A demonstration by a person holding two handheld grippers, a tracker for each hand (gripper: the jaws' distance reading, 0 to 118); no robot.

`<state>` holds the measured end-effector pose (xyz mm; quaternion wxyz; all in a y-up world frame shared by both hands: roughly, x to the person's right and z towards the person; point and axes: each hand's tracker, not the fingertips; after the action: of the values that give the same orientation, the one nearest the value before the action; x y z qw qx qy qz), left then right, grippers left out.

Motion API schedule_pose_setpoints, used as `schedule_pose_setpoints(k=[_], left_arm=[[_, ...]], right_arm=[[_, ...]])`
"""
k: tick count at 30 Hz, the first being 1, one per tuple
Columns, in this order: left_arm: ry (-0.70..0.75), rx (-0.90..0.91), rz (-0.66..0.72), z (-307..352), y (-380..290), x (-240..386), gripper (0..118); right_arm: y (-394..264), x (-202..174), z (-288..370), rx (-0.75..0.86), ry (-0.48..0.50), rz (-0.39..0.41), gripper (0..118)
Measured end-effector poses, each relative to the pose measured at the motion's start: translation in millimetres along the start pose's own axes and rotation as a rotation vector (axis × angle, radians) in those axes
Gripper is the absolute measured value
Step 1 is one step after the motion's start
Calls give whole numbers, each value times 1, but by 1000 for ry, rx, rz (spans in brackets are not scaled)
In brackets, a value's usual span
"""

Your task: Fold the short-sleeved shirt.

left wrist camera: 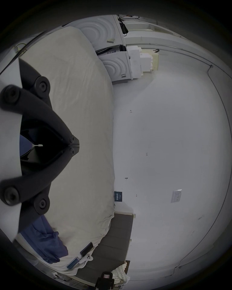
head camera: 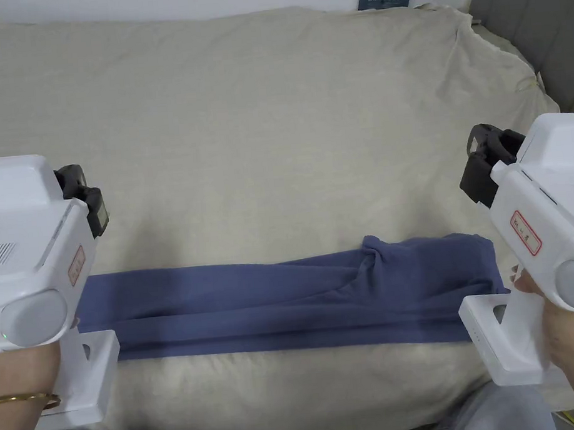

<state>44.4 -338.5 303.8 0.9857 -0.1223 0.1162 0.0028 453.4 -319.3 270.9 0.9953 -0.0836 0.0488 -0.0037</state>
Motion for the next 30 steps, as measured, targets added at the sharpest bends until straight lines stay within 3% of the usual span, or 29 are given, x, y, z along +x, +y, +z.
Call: schedule_pose_setpoints(k=[8, 12, 13, 14, 15, 17, 19, 25, 30], left_arm=[[-30, -35, 27, -1, -2, -11, 0], [-180, -194, 238, -19, 7, -47, 5], [-250, -239, 328, -24, 8, -62, 16], [-301, -284, 403, -30, 8, -76, 35], [-335, -331, 475, -38, 6, -91, 74], [-336, -382, 526, -49, 0, -114, 91], [-309, -446, 544, -60, -8, -137, 118], [-298, -643, 727, -85, -61, -201, 118], [-367, -764, 850, -93, -113, -217, 118]], right_arm=[[-4, -2, -2, -30, 16, -11, 0], [-5, -4, -3, -48, 25, -7, 0], [-5, -4, -4, -56, 29, -8, 0], [-6, -4, -4, -58, 30, -7, 0], [-6, -6, -4, -58, 30, -3, 0], [-6, -8, -3, -61, 30, 2, 0], [-6, -10, -3, -65, 31, 6, 0], [-7, -14, -6, -84, 17, 21, 0], [-12, -15, -13, -122, -2, 10, 0]])
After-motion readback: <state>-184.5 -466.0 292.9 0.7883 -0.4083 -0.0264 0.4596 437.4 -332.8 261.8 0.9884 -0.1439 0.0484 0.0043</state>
